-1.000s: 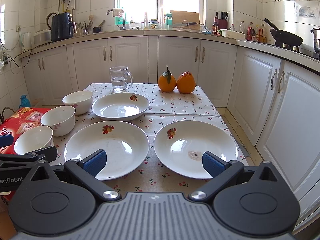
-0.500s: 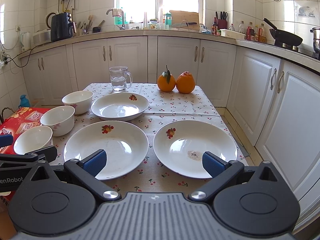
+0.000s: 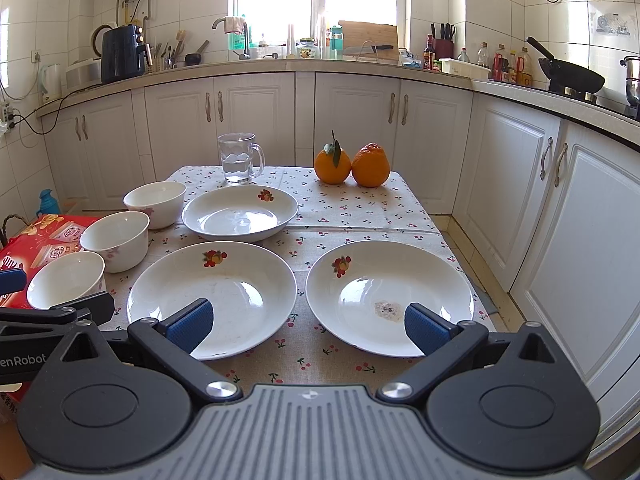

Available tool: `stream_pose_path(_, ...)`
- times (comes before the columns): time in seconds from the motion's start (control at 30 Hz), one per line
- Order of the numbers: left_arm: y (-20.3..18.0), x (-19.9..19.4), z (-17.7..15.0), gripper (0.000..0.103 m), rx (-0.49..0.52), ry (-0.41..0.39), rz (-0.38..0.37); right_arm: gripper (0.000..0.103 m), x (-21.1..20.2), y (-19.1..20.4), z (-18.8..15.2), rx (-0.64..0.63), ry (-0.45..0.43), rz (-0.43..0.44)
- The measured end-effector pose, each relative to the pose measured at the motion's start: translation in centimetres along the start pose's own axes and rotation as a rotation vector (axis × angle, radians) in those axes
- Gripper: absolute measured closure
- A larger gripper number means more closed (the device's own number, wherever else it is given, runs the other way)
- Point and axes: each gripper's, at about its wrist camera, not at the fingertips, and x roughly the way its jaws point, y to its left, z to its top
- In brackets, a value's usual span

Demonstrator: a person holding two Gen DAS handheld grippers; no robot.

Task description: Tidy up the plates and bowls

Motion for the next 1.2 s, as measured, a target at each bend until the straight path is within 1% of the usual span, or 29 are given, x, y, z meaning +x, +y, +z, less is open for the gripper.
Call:
stream_pose_path(0.73, 0.01, 0.08, -0.04, 0.001, -0.001, 0.001, -0.001, 0.000, 0.05, 0.02, 0.00, 0.000, 0.001, -0.001)
stream_pose_path(1.2, -0.91, 0.23, -0.25, 0.001, 0.024, 0.007, -0.012, 0.000, 0.45, -0.07, 0.03, -0.008, 0.007, -0.001)
